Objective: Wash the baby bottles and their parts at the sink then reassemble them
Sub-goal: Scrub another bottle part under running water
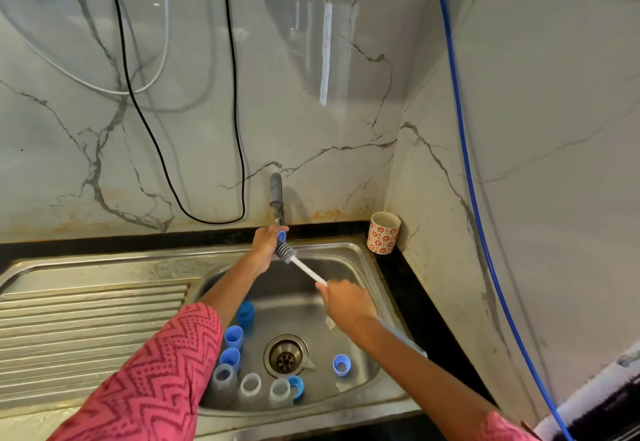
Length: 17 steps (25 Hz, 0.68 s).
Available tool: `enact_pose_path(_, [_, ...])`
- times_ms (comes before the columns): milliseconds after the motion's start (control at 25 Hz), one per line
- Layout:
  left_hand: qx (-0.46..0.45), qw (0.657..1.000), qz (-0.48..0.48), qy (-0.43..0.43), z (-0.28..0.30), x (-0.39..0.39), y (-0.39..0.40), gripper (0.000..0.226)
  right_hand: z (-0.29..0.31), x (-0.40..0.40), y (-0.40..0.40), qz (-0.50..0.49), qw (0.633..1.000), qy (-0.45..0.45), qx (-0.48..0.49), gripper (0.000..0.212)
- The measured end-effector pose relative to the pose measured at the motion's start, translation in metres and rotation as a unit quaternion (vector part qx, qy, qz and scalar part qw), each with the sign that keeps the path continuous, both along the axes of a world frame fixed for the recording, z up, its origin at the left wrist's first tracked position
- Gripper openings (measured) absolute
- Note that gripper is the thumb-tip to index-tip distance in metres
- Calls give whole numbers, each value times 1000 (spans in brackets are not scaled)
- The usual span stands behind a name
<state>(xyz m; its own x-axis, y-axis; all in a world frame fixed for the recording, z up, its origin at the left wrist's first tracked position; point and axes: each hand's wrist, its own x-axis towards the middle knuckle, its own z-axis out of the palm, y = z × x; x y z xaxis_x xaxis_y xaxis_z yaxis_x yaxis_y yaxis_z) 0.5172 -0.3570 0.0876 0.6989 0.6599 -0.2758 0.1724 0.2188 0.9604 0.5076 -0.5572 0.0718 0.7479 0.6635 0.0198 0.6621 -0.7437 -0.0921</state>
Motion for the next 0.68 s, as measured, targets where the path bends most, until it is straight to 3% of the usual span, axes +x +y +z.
enact_pose_path(200, [-4, 1000, -21, -1, -3, -5, 7, 36, 14, 25, 0, 12, 997, -80, 7, 50])
enact_pose_path(400, [-62, 997, -37, 7, -4, -9, 7, 32, -10, 26, 10, -29, 994, 87, 64, 55])
enact_pose_path(520, [-146, 987, -67, -17, -2, -21, 18, 25, -12, 32, 9, -23, 990, 117, 78, 54])
enact_pose_path(680, [-108, 991, -73, 30, -1, -35, 32, 27, -7, 40, 6, -38, 976, 181, 112, 50])
